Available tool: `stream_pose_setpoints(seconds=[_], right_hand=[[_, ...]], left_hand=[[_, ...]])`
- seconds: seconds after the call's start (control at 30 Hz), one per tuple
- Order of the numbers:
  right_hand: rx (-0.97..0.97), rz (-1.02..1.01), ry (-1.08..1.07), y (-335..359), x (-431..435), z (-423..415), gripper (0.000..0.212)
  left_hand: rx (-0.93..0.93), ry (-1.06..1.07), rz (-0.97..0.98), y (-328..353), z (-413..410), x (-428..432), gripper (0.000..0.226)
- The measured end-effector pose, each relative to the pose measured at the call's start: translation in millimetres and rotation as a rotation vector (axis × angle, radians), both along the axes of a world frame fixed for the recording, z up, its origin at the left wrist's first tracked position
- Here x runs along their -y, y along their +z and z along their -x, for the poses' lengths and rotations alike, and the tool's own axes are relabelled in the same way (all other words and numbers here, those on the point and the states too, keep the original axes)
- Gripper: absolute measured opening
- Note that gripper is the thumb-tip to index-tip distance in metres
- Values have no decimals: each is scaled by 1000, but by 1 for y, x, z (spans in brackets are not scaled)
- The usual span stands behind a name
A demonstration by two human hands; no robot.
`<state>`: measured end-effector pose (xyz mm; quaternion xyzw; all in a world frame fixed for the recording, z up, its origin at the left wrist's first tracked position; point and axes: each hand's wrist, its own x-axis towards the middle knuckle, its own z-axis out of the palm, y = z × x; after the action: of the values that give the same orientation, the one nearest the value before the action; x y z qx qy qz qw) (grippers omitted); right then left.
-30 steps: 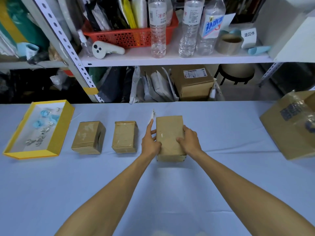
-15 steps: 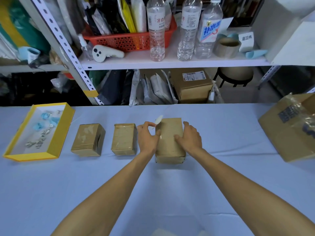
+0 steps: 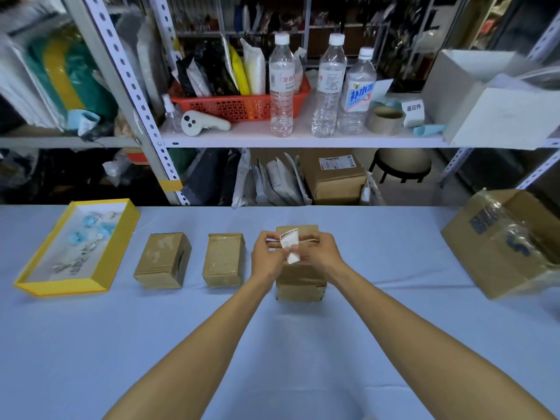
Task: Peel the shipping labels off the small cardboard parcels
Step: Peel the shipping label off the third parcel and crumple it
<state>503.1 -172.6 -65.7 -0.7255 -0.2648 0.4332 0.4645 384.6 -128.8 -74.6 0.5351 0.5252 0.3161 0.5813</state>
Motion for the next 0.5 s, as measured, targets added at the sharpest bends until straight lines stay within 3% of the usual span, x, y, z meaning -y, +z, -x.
stream_pose_setpoints(seconds=[0.23,0.3,0.37,0.5], right_hand=[[196,-16,26,3,18,14,17],[243,-16,23,8,23,18,26],[315,-17,49,13,27,20,33],[415,-9,127,14,29,22,20]], left_hand=[[-150,14,-207,4,4,21,21],[-161,-6,-226,2,7,22,19],[-129,-37,-184,0,11,23,17],[74,-10,43,-1,18,24,15]])
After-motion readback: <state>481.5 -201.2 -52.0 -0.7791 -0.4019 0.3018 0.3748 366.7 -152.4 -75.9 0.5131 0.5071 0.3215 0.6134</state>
